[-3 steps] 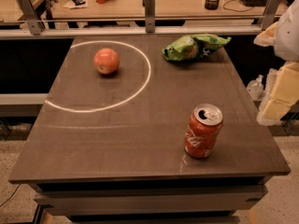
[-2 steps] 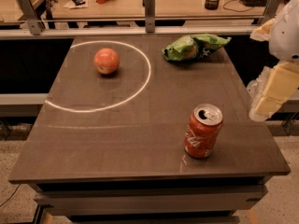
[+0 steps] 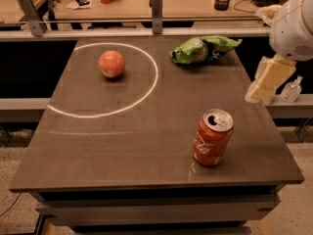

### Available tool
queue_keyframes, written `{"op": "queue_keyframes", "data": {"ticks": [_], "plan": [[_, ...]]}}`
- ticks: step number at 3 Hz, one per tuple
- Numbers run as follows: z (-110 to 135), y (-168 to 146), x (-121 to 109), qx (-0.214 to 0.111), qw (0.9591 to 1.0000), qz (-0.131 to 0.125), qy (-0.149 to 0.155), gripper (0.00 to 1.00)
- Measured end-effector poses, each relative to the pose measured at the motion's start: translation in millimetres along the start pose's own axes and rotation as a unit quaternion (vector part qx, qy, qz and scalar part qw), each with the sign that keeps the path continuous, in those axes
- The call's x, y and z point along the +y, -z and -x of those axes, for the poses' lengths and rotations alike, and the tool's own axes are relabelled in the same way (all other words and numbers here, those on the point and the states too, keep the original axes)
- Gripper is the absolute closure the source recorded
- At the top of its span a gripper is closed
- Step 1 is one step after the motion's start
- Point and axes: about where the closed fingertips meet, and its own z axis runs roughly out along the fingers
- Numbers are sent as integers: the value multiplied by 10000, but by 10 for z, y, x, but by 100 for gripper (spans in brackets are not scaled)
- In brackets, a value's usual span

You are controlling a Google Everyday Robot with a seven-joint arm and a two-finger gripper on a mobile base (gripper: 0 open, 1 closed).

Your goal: Move green rice chip bag near coke can

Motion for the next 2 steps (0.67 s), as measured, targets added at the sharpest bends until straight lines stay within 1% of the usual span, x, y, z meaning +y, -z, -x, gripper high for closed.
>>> {"op": "queue_keyframes", "data": {"ticks": [1,2], "plan": [[10,-256,-368,-367,9975,-603,-96,0],[29,-543,-722,-645,9937,-905,-170,0]]}}
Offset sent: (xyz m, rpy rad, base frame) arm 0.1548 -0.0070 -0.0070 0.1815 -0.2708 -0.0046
